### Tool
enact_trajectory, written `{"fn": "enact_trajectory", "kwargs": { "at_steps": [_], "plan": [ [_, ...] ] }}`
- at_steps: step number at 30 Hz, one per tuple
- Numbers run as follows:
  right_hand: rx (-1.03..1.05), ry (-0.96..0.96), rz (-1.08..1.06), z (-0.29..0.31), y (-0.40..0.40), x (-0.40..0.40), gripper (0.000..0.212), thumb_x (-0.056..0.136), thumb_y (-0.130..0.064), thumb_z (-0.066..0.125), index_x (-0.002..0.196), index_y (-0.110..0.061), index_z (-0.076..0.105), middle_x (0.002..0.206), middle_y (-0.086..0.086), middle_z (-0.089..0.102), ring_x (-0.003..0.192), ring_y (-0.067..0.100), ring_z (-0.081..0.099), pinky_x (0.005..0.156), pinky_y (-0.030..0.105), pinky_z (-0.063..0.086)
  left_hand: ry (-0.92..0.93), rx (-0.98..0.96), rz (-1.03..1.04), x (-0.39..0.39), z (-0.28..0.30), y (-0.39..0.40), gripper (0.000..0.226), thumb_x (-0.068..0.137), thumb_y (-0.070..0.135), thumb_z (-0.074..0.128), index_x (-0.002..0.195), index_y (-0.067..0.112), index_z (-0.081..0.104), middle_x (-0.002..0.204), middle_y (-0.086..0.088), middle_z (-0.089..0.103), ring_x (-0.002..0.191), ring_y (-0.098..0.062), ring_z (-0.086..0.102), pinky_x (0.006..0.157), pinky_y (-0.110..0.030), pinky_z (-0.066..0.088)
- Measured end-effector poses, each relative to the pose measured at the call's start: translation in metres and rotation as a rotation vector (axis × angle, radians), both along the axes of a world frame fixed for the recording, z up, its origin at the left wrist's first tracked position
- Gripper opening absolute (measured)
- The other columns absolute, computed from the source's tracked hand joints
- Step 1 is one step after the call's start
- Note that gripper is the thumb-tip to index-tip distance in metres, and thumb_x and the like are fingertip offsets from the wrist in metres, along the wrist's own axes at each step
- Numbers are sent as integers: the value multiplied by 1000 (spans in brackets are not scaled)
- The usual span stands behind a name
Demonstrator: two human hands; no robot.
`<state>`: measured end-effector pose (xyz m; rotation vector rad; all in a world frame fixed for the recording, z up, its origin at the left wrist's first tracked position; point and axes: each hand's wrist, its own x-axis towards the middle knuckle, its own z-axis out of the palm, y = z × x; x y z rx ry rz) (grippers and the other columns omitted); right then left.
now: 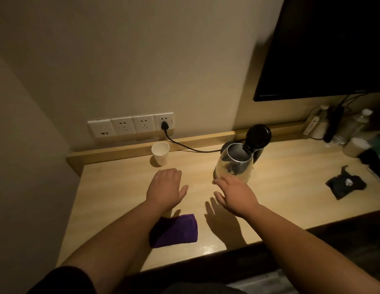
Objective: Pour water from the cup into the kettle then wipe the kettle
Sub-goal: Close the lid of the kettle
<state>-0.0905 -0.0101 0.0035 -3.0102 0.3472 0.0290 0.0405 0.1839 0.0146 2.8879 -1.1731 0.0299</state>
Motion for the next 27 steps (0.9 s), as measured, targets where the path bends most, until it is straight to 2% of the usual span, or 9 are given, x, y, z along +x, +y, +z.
{"fn": "enact_trajectory", "kwargs": {
  "at_steps": [6,9,14,18,22,27],
  "plan": [
    [36,-62,14,9,-79,-35,40,99,-40,47,134,-21,55,135,2,57,122,20,50,105,35,39,1,-17,45,-39,5,-65,57,96,52,38,142,19,40,143,-2,46,130,-21,41,112,-37,27],
    [115,-73,-53,15,-123,-40,42,100,-40,46,137,-20,53,138,3,55,126,20,47,105,36,39,3,-45,111,-52,12,-97,56,95,52,40,140,19,41,141,-2,48,127,-21,44,109,-37,32],
    [385,-195,-273,33,-172,-34,46,102,-40,46,140,-15,51,141,8,54,129,25,47,103,40,41,18,-64,147,-64,23,-132,53,96,49,40,139,18,41,139,-4,49,126,-23,44,108,-37,32],
    [640,-309,-402,49,-195,-15,46,104,-40,38,137,-12,53,137,12,56,124,28,51,99,40,41,30,-73,143,-60,27,-151,50,97,45,42,137,17,42,139,-5,48,126,-23,45,106,-36,34],
    [822,-386,-448,64,-202,4,41,107,-34,29,118,-8,59,108,8,59,102,23,53,91,41,42,45,-92,113,-54,20,-171,47,96,42,44,136,17,42,139,-4,48,126,-22,44,107,-35,33],
    [949,-378,-459,64,-203,31,38,107,-34,28,105,-14,60,107,10,62,100,23,55,87,37,42,86,-93,113,-49,4,-185,56,97,40,44,146,18,31,152,-3,36,138,-20,34,113,-36,26]
  ]
}}
